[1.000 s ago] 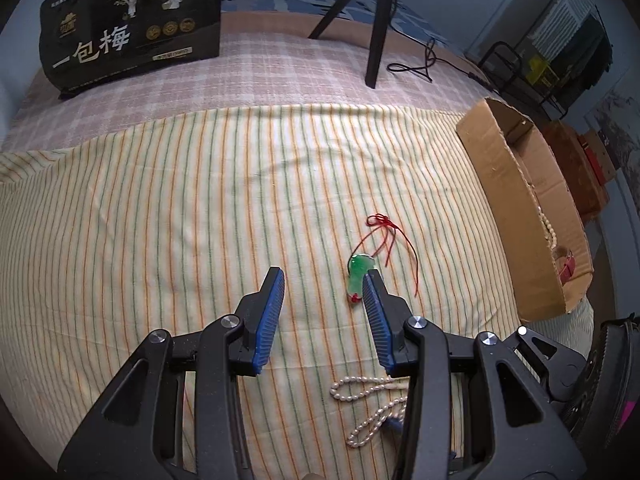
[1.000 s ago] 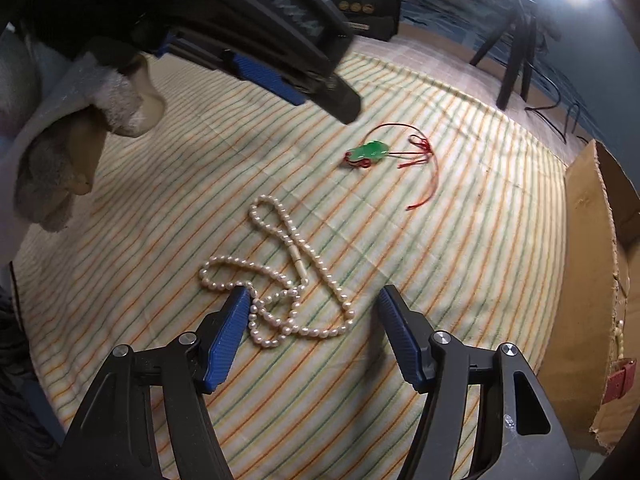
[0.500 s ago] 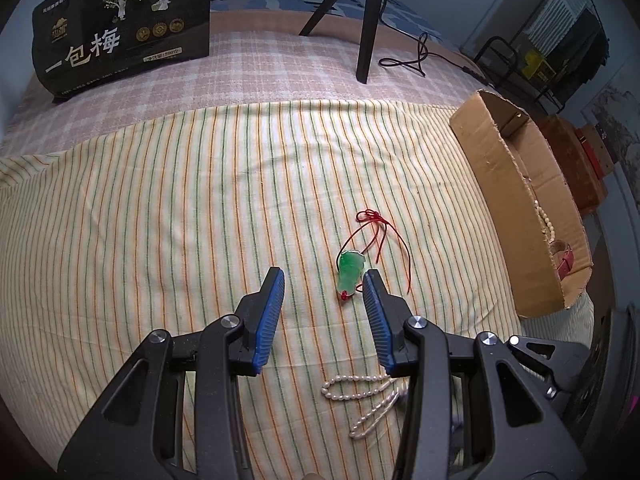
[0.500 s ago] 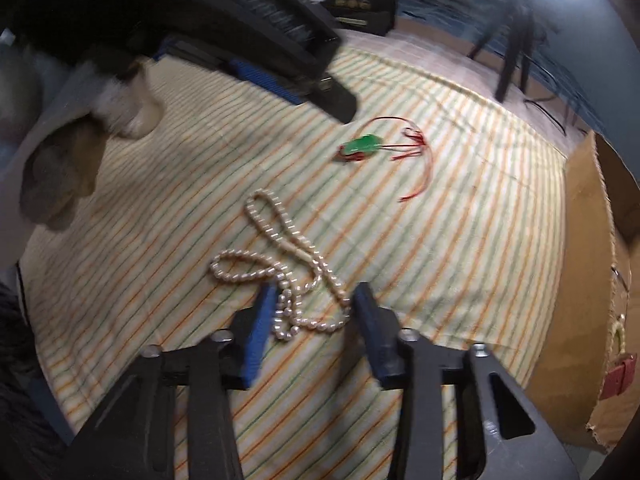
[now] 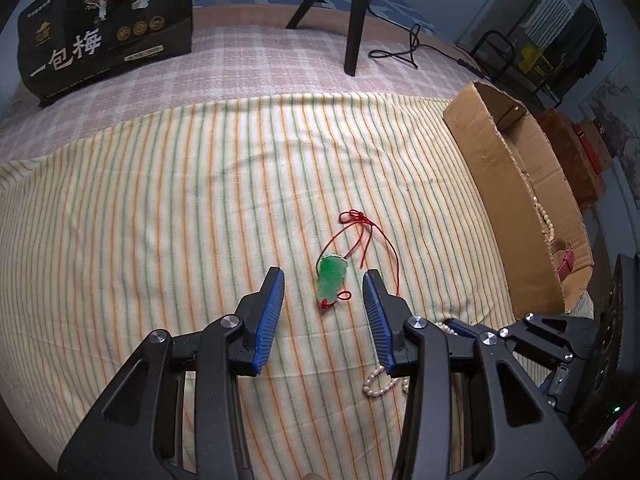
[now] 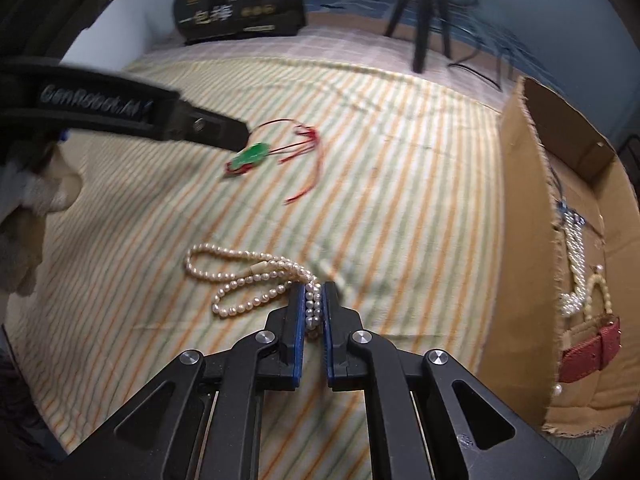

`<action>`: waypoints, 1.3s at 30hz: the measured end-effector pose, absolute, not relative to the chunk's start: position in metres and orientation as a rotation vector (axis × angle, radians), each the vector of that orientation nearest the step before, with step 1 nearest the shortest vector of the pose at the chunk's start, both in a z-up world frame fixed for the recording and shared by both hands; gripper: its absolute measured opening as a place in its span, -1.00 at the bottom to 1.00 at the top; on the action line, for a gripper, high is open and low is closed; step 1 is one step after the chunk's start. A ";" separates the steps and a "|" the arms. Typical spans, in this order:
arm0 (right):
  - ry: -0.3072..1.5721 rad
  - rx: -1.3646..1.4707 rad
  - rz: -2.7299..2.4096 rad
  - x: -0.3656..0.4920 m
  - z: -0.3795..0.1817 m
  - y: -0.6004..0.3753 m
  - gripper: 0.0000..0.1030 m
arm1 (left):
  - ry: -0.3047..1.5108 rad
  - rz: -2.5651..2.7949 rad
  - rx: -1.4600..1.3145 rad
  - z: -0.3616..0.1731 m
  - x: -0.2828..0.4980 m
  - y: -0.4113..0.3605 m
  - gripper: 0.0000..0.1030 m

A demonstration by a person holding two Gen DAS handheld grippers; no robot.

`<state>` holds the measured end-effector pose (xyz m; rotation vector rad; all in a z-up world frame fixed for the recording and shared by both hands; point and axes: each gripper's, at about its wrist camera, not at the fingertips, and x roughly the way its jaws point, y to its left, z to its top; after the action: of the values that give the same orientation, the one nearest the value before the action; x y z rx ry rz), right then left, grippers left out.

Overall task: Organize jewelry
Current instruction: 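Close the right gripper on the short pearl strand while the left gripper grasps the jade pendant, then carry the pearl strand and jade pendant into the box and open both grippers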

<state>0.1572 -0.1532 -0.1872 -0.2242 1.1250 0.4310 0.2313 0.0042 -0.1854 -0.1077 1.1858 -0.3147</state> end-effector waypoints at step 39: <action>1.066 -0.160 0.402 0.160 -0.162 -0.169 -0.88 | 1.064 -0.244 -0.058 -0.156 0.209 0.000 -0.70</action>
<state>0.1603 -0.1687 -0.1620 -0.1598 1.0663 0.4022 0.2091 -0.0004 -0.1556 -0.0583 1.0637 -0.2443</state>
